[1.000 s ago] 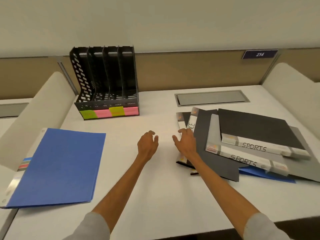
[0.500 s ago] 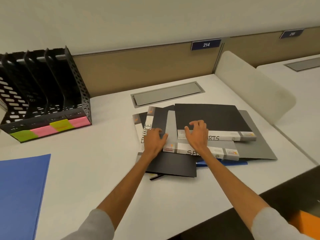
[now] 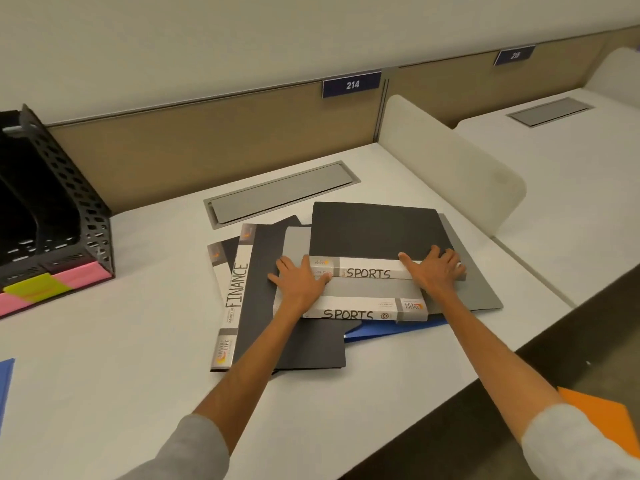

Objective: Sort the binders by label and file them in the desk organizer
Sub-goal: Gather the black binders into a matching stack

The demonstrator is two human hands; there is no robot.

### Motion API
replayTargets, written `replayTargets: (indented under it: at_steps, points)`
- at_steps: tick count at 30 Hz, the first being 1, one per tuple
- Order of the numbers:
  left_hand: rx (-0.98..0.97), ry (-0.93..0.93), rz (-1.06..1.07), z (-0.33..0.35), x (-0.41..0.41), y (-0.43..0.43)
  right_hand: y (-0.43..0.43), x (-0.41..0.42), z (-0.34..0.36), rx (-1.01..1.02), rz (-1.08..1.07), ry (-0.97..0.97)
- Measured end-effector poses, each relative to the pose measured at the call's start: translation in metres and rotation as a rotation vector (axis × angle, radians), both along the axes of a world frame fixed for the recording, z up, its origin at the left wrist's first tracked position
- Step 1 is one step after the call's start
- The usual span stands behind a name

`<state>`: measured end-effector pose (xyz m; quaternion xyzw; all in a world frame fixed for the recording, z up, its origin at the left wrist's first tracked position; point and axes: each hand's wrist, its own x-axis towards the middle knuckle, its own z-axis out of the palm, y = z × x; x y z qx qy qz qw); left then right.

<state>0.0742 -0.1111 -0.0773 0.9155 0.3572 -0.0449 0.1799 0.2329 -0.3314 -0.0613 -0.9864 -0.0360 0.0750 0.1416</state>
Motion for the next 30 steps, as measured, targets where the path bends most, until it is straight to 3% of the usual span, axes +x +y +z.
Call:
replayTargets:
  at_steps: [10, 14, 21, 24, 27, 30]
  points:
    - [-0.089, -0.312, 0.077, -0.005, 0.023, -0.005, -0.018, 0.025, 0.002, 0.126, -0.240, 0.153]
    - [-0.448, -0.618, 0.166, 0.007, 0.027, -0.004, -0.024, 0.034, 0.008, 0.212, -0.304, 0.177]
    - [-0.655, -0.939, 0.321, 0.043, 0.036, 0.007, -0.021, 0.033, 0.016, 0.428, -0.327, 0.164]
    - [-0.936, -1.094, 0.368, 0.064, 0.041, 0.013, -0.015, 0.034, 0.025, 0.498, -0.321, 0.187]
    - [-1.164, -1.178, 0.392, 0.085, 0.044, 0.015, -0.005, 0.039, 0.034, 0.583, -0.319, 0.240]
    - [-1.229, -1.189, 0.303, 0.099, 0.047, 0.012, 0.009, 0.042, 0.047, 0.678, -0.299, 0.290]
